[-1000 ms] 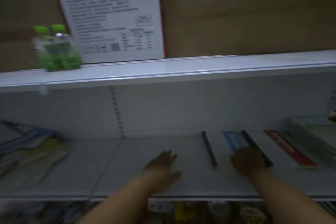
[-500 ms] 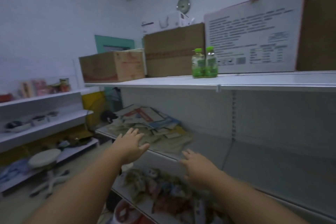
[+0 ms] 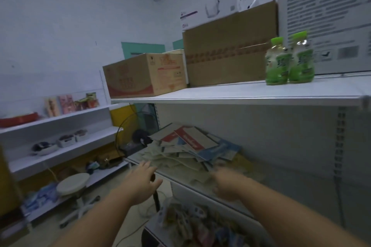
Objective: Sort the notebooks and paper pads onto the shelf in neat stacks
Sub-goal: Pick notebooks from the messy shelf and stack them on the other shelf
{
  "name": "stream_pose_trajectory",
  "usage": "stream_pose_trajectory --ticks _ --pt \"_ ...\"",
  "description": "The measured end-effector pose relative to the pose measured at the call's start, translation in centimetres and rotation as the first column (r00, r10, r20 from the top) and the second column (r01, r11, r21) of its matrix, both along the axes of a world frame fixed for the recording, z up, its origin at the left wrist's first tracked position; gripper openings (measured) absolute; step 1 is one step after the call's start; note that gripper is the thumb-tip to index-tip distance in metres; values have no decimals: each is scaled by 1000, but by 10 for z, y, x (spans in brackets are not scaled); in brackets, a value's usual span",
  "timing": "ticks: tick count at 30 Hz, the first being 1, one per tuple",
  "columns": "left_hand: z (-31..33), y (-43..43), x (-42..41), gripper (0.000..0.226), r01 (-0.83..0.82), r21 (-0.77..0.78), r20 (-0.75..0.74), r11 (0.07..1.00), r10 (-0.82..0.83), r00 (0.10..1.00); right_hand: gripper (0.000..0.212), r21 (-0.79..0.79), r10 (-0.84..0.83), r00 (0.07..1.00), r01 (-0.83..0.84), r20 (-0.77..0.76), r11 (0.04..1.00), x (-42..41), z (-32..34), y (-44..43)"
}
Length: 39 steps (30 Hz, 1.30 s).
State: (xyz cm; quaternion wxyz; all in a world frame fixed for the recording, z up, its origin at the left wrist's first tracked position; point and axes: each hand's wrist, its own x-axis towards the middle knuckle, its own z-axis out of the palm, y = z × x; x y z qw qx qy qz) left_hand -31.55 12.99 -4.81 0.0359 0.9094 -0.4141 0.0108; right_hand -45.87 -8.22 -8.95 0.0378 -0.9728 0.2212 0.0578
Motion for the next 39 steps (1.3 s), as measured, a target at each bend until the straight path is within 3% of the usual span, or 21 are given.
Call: stream_pose_trajectory --ticks 4,9,14,16,21,26,29,31,34,37,39 --pt "1 -23 39 61 52 -24 35 998 -51 998 38 32 -71 996 69 52 997 60 -2 -28" --pt "-6 -31 87 60 100 22 -34 995 -99 994 47 90 -154 964 137 216 986 120 -3 -41" --pt "-1 -45 148 58 170 -12 -55 985 -170 984 31 134 -277 810 243 517 961 172 0 -49" --pt "-2 -50 175 56 214 -48 -71 976 -217 974 27 154 -319 758 284 568 947 194 -1 -51" --pt "-3 -65 240 47 329 -197 -159 923 -362 919 30 290 -512 752 424 416 858 238 4 -48" --pt "-1 -86 285 40 392 -370 -250 842 -497 831 25 184 -646 640 636 417 749 263 9 -42" --pt "-1 -102 305 32 262 -535 -464 803 -539 703 23 74 -652 635 691 413 719 266 14 -38" --pt "-1 -112 316 30 60 -595 -659 801 -530 534 24 72 -632 597 696 495 714 259 12 -39" --pt "0 -120 332 35 -160 -513 -852 843 -478 213 18 201 -524 370 637 768 744 249 14 -44" --pt "-4 -126 358 56 -256 -441 -885 860 -465 -37 26 349 -463 176 447 869 824 258 32 -35" --pt "-10 -125 371 64 -333 -400 -864 854 -472 -175 43 403 -440 173 214 881 890 274 42 -24"
